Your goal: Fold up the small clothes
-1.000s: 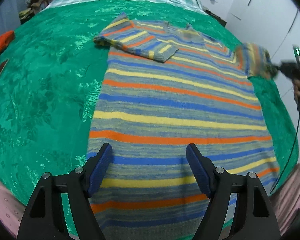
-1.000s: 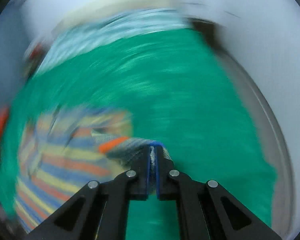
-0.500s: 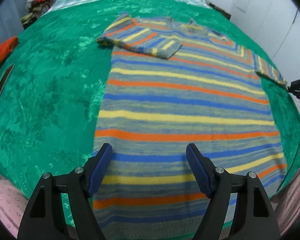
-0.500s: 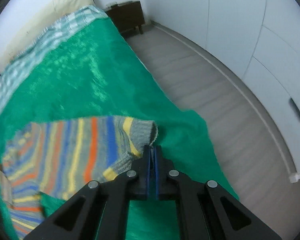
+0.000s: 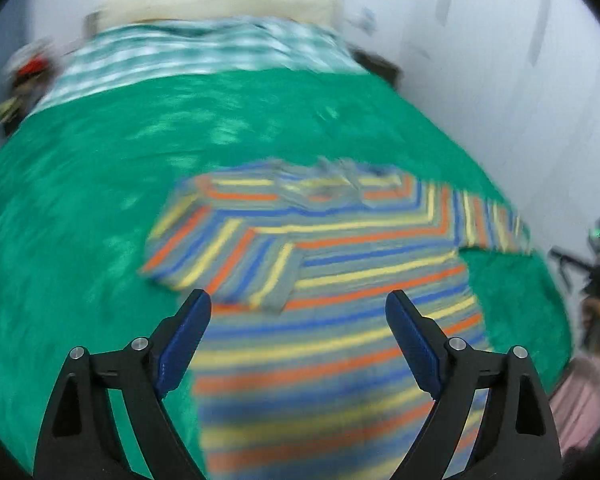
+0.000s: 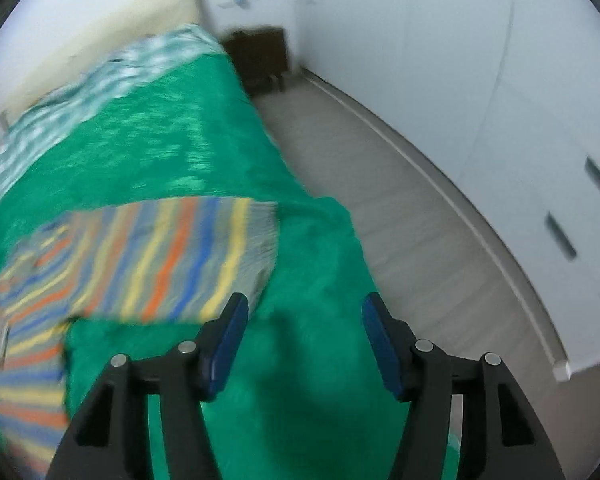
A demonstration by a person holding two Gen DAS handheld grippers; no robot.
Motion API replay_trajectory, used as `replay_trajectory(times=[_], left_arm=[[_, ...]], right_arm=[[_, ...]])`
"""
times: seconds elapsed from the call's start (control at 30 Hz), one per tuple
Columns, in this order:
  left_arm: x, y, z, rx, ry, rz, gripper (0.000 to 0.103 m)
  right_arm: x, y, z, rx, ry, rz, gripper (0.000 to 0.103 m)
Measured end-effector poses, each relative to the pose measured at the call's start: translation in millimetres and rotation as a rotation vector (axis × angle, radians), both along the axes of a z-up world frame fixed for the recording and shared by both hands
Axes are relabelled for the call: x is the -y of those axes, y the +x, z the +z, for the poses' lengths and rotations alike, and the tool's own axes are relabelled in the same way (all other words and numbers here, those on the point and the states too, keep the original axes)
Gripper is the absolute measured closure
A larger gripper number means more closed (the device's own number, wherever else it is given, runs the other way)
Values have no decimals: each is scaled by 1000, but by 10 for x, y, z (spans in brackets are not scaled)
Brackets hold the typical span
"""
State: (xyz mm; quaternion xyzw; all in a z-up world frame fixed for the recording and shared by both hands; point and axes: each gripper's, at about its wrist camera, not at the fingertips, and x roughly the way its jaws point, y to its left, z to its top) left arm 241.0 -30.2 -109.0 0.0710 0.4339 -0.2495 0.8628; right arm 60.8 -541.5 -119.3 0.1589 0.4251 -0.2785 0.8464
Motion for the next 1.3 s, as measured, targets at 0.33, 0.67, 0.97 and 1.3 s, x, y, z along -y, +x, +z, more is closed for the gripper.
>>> replay_trajectory(times=[0.33,0.67,0.97,1.3], left_arm=[[75,836,-1025,-141,136,37,100],[-2294,1513,-582,-79,-74,713,100],[-2528,1650,-999,-109,76,804,101],[-2839,1508,-1209,-135,94,828,97]], right_arm=[[-1468,-698,19,86,92,235,44],[-2045,-626,-272,78,79,336,44],[-2082,-449,-505,1,80,325,44],[-2010,-441,-631,-48,93,285,44]])
